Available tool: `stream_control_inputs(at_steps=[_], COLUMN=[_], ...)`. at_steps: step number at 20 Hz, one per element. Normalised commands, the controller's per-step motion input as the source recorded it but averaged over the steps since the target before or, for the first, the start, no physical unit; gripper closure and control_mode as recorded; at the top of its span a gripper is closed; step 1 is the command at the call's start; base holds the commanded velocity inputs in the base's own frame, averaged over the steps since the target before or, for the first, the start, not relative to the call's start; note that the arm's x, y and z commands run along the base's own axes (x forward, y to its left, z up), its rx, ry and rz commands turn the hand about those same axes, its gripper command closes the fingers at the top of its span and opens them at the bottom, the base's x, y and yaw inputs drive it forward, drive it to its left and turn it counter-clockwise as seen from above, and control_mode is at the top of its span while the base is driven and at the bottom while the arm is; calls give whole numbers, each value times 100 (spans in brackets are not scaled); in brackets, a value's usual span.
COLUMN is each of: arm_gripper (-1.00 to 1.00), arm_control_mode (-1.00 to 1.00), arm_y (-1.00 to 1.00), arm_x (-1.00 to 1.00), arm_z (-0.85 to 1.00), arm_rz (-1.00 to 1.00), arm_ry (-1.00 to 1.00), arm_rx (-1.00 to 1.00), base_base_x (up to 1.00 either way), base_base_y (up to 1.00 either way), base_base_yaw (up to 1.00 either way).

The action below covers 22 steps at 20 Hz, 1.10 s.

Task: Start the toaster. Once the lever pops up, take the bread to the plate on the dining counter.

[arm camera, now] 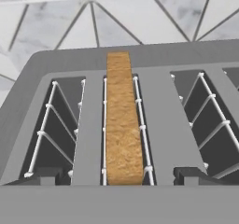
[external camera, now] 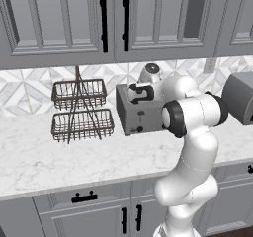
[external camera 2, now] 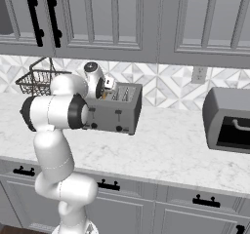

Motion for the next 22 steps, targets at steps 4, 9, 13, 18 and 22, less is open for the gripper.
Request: stream_control_inputs(at_steps=[4, 9, 13, 18, 22], arm_gripper=[100, 100, 100, 100, 100], arm_control_mode=[-100, -100, -100, -100, -100], arm_y=[0, 0, 0, 0, 0], arm_x=[0, 0, 0, 0, 0], arm_z=[0, 0, 0, 0, 4], arm_rz=[0, 0, 0, 0, 0], arm_ry=[1, 0, 0, 0, -2], arm_rx=[0, 0, 0, 0, 0], base_base_x=[0, 0, 0, 0, 0], base_base_y=[0, 0, 0, 0, 0], base_base_yaw=[0, 0, 0, 0, 0])
